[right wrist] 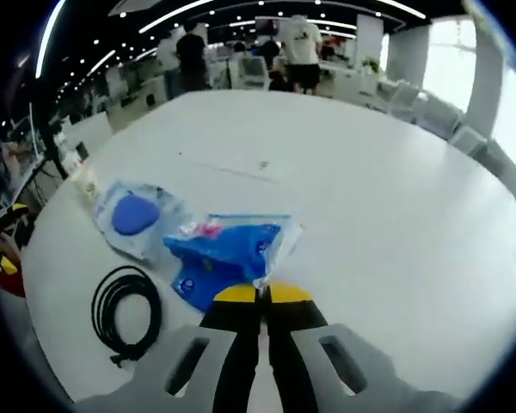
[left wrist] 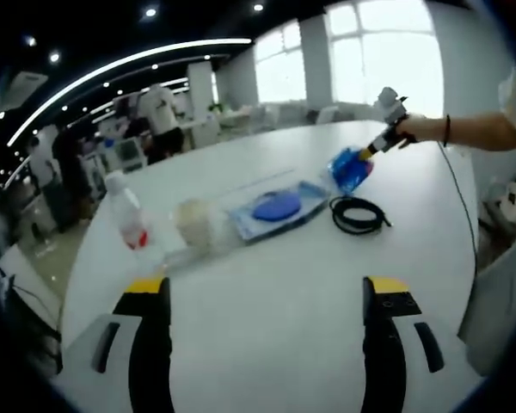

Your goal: Arrange the tabletop items into an orderly group along one side of the table until the central work area is clear of visible clutter.

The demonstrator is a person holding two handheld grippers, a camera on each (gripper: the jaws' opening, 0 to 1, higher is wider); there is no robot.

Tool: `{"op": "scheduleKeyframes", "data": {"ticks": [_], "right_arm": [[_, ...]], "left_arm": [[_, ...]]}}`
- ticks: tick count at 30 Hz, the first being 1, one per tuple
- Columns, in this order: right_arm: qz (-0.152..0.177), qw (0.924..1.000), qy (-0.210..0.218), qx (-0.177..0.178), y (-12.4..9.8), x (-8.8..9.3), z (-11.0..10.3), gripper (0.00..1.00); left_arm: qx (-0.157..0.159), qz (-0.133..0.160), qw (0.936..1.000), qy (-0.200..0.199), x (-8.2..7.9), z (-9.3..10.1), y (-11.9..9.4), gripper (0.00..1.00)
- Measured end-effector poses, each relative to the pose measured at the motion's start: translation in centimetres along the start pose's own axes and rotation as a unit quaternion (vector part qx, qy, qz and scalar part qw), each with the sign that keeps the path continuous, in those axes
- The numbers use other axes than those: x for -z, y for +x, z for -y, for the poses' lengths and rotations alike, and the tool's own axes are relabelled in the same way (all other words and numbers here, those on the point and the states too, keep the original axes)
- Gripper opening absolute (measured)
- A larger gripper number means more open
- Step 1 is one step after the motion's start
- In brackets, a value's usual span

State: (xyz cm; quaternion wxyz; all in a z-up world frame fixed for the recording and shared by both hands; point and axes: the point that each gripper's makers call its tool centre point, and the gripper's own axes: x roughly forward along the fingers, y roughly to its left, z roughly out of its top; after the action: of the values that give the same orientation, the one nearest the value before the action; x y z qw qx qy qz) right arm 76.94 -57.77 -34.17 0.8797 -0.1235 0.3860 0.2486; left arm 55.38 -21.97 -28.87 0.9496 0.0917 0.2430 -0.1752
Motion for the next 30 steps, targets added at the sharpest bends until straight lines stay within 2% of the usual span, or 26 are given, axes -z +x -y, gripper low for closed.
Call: {"op": "scheduleKeyframes", "data": {"ticks": [1, 3, 6, 19, 25, 30], "right_arm": [[-0.009, 0.9998, -0.016, 0.001, 0.4, 0.3, 0.1, 0.02], [-0.016, 0.9997, -0.013, 0.009, 0.9, 0.7, 0.5, 0.02], [-0.026, 0.9991, -0.032, 0.014, 1.6, 1.2, 0.8, 0.02], [-0.046, 0.9979, -0.029, 0.033, 3.1, 2.4, 2.1, 0.04], [-0.062, 0.9959, -0.043, 0.050, 3.5, 3.0, 2.7, 0.12], [-0.061, 0.9959, -0.022, 0.063, 2.9, 2.9, 3.5, 0.26]], "left_arm": [[0.000, -0.001, 1.0000, 0.000, 0.1, 0.0, 0.0, 0.89], [-0.002, -0.002, 1.0000, -0.001, 0.2, 0.0, 0.0, 0.89], [-0.002, -0.007, 1.0000, 0.000, 0.5, 0.0, 0.1, 0.89], [-0.006, -0.017, 0.9998, -0.005, 0.9, -0.3, 0.0, 0.89], [-0.002, -0.014, 0.9999, -0.001, 0.6, -0.2, 0.1, 0.91], [-0.018, -0.024, 0.9994, 0.014, 0.9, -0.7, 0.0, 0.93]]}}
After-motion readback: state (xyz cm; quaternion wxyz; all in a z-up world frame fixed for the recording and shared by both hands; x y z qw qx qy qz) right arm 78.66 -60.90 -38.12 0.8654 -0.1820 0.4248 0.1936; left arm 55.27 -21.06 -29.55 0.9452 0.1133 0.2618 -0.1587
